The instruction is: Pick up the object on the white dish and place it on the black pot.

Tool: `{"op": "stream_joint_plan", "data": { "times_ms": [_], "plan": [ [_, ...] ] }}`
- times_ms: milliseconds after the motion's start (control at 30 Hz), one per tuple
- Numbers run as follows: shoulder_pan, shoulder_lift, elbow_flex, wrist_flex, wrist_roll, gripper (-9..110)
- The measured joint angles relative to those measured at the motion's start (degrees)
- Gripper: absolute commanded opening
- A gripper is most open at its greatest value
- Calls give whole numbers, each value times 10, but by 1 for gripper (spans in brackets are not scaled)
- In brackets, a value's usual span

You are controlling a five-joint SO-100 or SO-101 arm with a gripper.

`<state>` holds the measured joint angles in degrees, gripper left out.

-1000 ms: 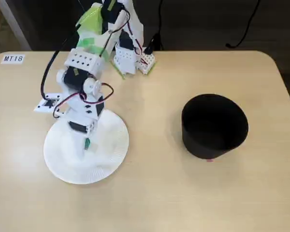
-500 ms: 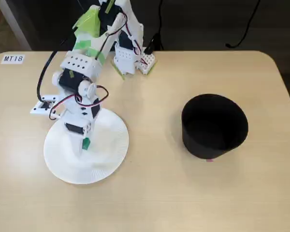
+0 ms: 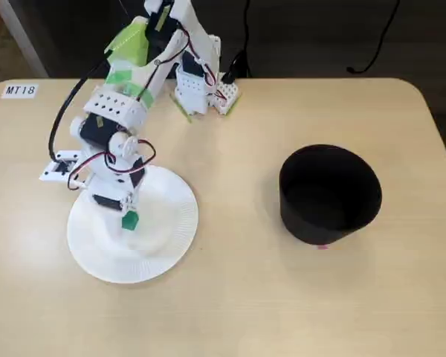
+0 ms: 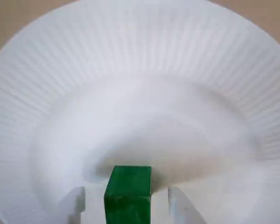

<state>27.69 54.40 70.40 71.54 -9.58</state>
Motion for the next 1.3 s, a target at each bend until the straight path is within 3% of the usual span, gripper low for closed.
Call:
{"op": "stream_joint_plan", "data": {
  "times_ms": [167,333,767,1000,1300],
  "plan": [
    [1,-35,-50,38,-5,16],
    [1,-40,-68,47,-3,0],
    [-3,-77,-150,90,-7,0],
    [-24,-87,-354,228,-11,0],
    [-105,46,-405,253,12,0]
  ]
}}
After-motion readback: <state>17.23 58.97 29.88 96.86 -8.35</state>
